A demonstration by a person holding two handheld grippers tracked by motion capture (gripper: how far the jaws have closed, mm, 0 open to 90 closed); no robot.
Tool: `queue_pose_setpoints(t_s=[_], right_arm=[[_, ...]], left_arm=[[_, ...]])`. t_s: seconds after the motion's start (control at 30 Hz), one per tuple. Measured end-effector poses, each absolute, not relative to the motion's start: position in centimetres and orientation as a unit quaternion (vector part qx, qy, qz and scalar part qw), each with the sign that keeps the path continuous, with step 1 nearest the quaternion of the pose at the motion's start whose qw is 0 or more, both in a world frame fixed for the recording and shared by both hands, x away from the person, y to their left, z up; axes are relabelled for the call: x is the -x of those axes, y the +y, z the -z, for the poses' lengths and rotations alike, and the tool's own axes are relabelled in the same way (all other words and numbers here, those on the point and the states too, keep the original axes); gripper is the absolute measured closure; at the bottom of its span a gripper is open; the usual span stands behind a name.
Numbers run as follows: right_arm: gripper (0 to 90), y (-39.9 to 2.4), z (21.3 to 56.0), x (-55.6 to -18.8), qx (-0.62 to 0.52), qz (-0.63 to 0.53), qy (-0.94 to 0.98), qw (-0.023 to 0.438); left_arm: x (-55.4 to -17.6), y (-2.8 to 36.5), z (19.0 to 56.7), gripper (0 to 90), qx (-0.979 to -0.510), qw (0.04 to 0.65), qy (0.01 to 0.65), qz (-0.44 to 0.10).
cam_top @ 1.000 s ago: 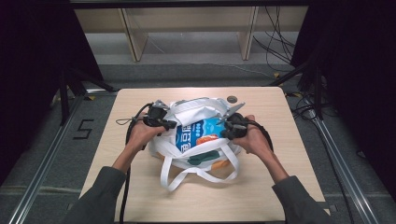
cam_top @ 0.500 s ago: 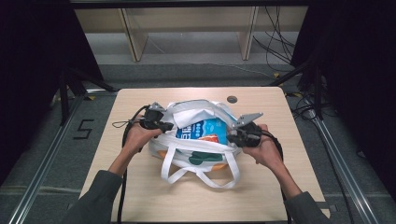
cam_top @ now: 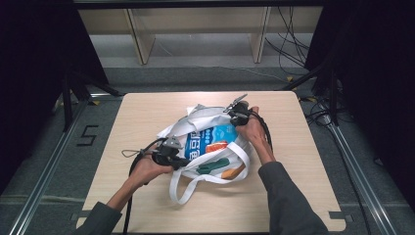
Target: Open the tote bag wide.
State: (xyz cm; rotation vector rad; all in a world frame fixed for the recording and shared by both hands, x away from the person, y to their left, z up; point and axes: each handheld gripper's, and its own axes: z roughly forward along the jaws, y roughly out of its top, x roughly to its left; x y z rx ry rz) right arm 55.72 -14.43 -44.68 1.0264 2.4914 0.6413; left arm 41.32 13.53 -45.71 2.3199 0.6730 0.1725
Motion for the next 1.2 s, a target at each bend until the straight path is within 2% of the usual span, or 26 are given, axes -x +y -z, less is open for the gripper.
queue_pose_setpoints(t_s=[0.1,0.17,0.2,0.23,0.27,0.3,0.33,0.4,0.47,0.63,0.73,0.87,0.9,0.97,1.03,1.1,1.2], right_arm=[[90.0,-14.2,44.9,-55.8,-0.373,-0.221,0.882,0.183],[90.0,-14.3,43.6,-54.9,-0.363,-0.234,0.88,0.198],[90.0,-14.6,42.0,-53.6,-0.353,-0.279,0.868,0.208],[90.0,-14.6,42.0,-53.6,-0.353,-0.279,0.868,0.208],[90.0,-14.7,40.5,-51.6,-0.33,-0.322,0.868,0.185],[90.0,-14.7,40.5,-51.6,-0.33,-0.322,0.868,0.185],[90.0,-14.2,40.0,-49.3,-0.309,-0.336,0.876,0.154],[90.0,-13.8,40.2,-48.2,-0.279,-0.34,0.887,0.142],[90.0,-13.4,41.3,-45.2,-0.24,-0.314,0.912,0.111],[90.0,-14.9,43.5,-42.6,-0.227,-0.291,0.926,0.08],[90.0,-15.8,45.2,-41.7,-0.241,-0.319,0.915,0.064],[90.0,-15.8,44.9,-41.5,-0.24,-0.324,0.912,0.078],[90.0,-15.8,43.8,-41.6,-0.248,-0.343,0.902,0.087],[90.0,-16.2,42.5,-42.2,-0.247,-0.371,0.887,0.117],[90.0,-16.8,41.0,-43.4,-0.261,-0.383,0.87,0.169],[90.0,-17.1,40.5,-43.9,-0.268,-0.381,0.865,0.184],[90.0,-18.4,40.3,-46.8,-0.306,-0.373,0.846,0.225]], left_arm=[[-41.3,13.5,45.7,89.3,-0.894,0.359,0.261,-0.068],[-41.5,13.7,45.0,87.3,-0.888,0.364,0.272,-0.075],[-41.8,13.8,44.5,86.2,-0.886,0.37,0.269,-0.08],[-42.1,13.8,44.1,86.2,-0.878,0.378,0.283,-0.085],[-43.0,13.8,43.2,86.1,-0.875,0.382,0.281,-0.094],[-43.0,13.8,43.2,86.1,-0.875,0.382,0.281,-0.094],[-44.5,13.6,42.4,86.1,-0.865,0.393,0.296,-0.102],[-45.1,13.6,42.1,86.3,-0.863,0.393,0.299,-0.104],[-46.8,13.6,42.1,86.4,-0.862,0.378,0.319,-0.114],[-48.8,14.4,43.4,89.1,-0.862,0.343,0.355,-0.113],[-49.2,14.9,44.4,89.3,-0.857,0.341,0.368,-0.117],[-48.5,15.1,43.8,88.9,-0.852,0.355,0.366,-0.12],[-48.2,15.4,43.2,88.3,-0.842,0.382,0.363,-0.118],[-48.1,15.6,42.9,88.2,-0.835,0.393,0.366,-0.12],[-48.4,16.5,42.0,88.1,-0.813,0.42,0.381,-0.132],[-48.7,17.0,41.7,88.0,-0.805,0.426,0.388,-0.138],[-49.3,18.4,41.9,88.2,-0.799,0.417,0.406,-0.15]])
